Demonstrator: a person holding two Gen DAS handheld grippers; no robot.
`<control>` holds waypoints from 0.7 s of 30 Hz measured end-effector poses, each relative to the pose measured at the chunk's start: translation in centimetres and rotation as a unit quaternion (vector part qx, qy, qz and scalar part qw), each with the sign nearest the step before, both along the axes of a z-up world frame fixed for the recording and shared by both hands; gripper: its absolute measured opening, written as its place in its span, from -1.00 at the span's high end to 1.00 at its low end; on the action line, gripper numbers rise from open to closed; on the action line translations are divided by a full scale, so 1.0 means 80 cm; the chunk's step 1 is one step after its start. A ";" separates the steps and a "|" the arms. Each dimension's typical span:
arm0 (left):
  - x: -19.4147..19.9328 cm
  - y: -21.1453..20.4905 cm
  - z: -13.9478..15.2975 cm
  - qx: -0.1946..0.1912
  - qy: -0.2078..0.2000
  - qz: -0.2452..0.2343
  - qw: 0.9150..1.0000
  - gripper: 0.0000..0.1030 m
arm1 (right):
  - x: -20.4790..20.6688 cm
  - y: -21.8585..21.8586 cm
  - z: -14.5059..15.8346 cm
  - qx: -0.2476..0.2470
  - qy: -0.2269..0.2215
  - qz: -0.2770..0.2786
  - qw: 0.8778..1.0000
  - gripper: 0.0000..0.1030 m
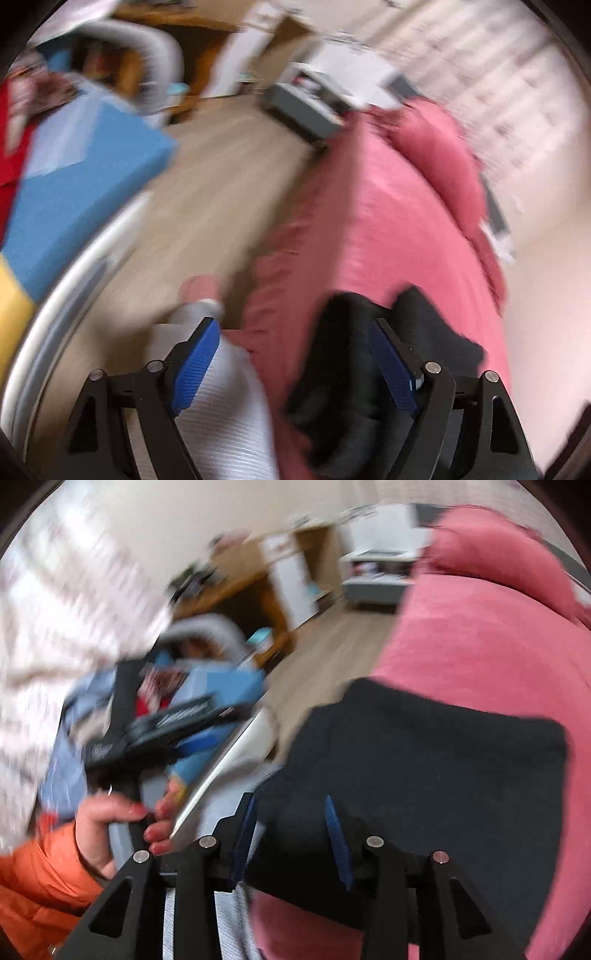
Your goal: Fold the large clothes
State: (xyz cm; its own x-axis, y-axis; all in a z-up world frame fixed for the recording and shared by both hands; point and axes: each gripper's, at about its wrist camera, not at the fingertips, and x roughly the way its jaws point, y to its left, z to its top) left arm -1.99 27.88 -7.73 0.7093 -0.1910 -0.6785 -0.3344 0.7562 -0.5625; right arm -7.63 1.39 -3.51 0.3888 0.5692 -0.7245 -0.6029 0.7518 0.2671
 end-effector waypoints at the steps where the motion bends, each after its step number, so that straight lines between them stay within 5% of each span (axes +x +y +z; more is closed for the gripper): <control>1: 0.004 -0.014 0.007 0.006 -0.006 -0.021 1.000 -0.61 | 0.003 -0.024 0.002 0.008 0.000 -0.032 0.999 0.23; 8: 0.043 -0.114 0.019 0.068 -0.006 -0.150 0.986 -0.62 | 0.010 -0.206 -0.020 0.021 0.026 -0.247 0.968 0.22; 12: 0.064 -0.133 0.004 0.102 0.045 -0.166 0.980 -0.56 | -0.002 -0.236 -0.038 0.000 0.035 -0.283 0.959 0.22; 15: 0.064 -0.132 0.002 0.096 0.043 -0.161 0.981 -0.55 | -0.010 -0.256 -0.062 -0.019 0.079 -0.295 0.952 0.22; 21: 0.070 -0.161 0.012 0.137 0.048 -0.209 0.967 0.56 | -0.010 -0.277 -0.097 0.033 0.126 -0.300 0.945 0.12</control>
